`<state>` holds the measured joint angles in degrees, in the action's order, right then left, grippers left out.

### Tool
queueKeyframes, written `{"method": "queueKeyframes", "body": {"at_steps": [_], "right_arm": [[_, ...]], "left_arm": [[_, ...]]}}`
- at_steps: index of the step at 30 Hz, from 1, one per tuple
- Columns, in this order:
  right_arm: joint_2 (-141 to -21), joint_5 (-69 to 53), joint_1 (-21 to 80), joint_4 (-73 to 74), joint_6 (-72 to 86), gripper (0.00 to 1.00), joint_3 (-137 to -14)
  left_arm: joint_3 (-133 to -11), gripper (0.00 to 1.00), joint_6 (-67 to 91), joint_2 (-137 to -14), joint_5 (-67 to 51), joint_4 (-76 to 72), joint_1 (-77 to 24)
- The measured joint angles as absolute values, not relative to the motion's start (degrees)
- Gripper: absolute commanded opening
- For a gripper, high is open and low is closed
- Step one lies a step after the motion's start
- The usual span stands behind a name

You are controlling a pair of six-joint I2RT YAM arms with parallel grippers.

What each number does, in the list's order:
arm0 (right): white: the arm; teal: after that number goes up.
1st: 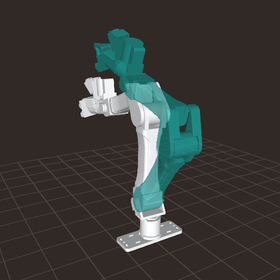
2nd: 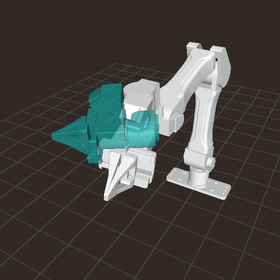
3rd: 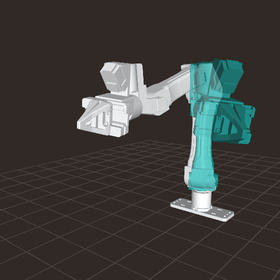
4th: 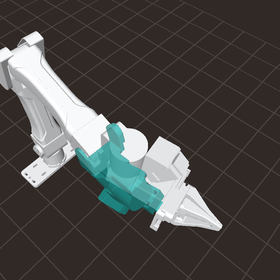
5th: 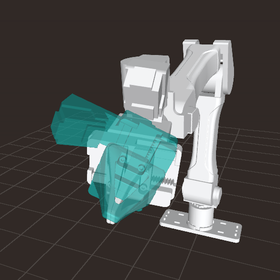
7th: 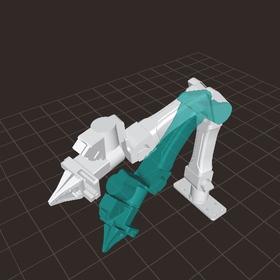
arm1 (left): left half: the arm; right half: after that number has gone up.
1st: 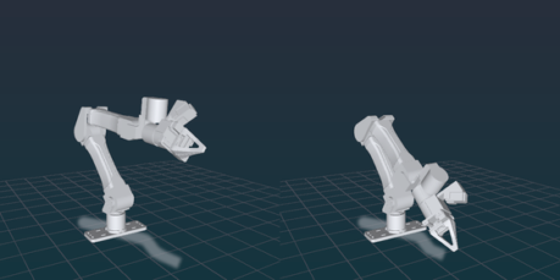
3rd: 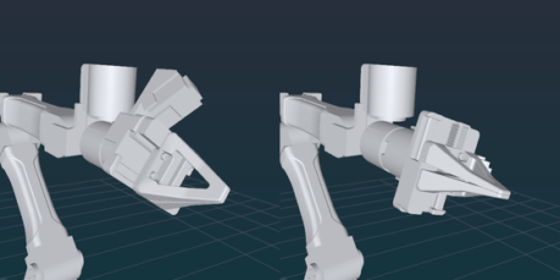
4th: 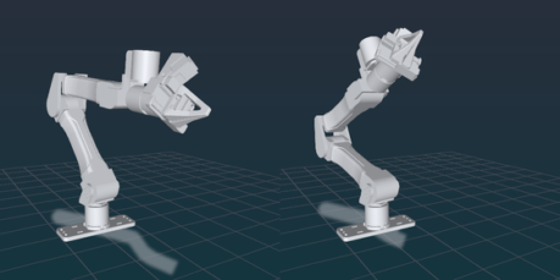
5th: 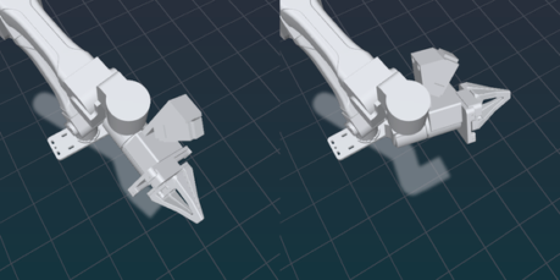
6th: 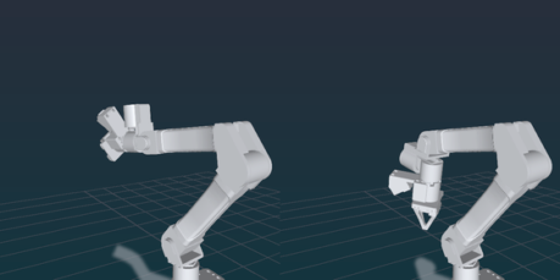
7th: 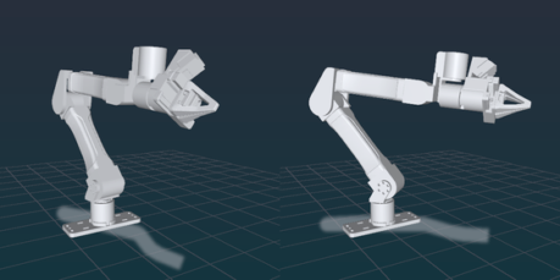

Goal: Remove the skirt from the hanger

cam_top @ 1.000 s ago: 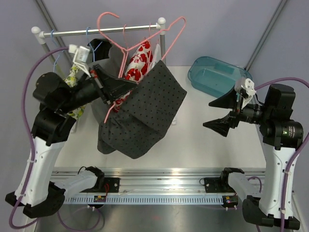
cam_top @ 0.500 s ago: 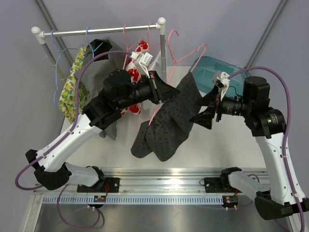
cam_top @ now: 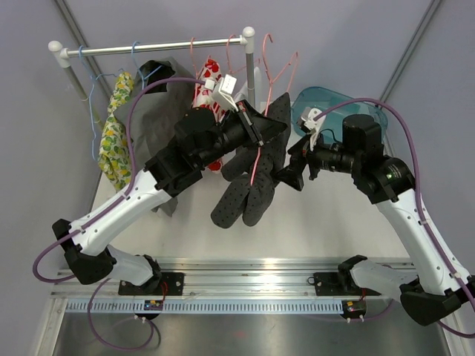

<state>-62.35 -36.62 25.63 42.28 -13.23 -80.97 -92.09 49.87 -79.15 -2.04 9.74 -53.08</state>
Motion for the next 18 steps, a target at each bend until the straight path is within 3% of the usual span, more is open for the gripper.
{"method": "queueKeyframes", "body": {"at_steps": [4,7,8,9,12,13,14,18], "right_arm": [[-63.7,-31.8,27.9,40.1,-13.3,0.88,-81.0],[-64.9,-29.7,28.9,38.5,-13.0,0.66,-81.0],[-65.4,-29.3,29.1,38.1,-12.8,0.57,-81.0],[-65.8,-28.9,29.1,37.8,-12.6,0.38,-81.0],[-66.5,-28.4,29.2,37.6,-12.3,0.1,-81.1],[-66.5,-28.0,29.2,37.8,-12.6,0.04,-81.4],[-66.4,-27.5,29.2,38.4,-12.8,0.0,-82.0],[-65.9,-26.0,28.3,40.9,-13.7,0.0,-86.3]], "left_arm": [[-92.1,0.0,51.1,-79.2,-0.3,9.2,-53.2],[-91.3,0.0,51.8,-79.1,0.4,7.4,-53.3],[-90.9,0.0,52.0,-79.0,0.5,7.0,-53.3],[-90.4,0.0,52.2,-78.9,0.7,6.6,-53.3],[-89.3,0.0,52.4,-78.7,1.0,6.3,-53.3],[-88.9,0.0,52.4,-78.5,1.2,6.3,-53.3],[-88.3,0.0,52.3,-78.1,1.4,6.4,-53.3],[-86.5,0.0,50.8,-76.0,1.9,7.0,-53.3]]}}
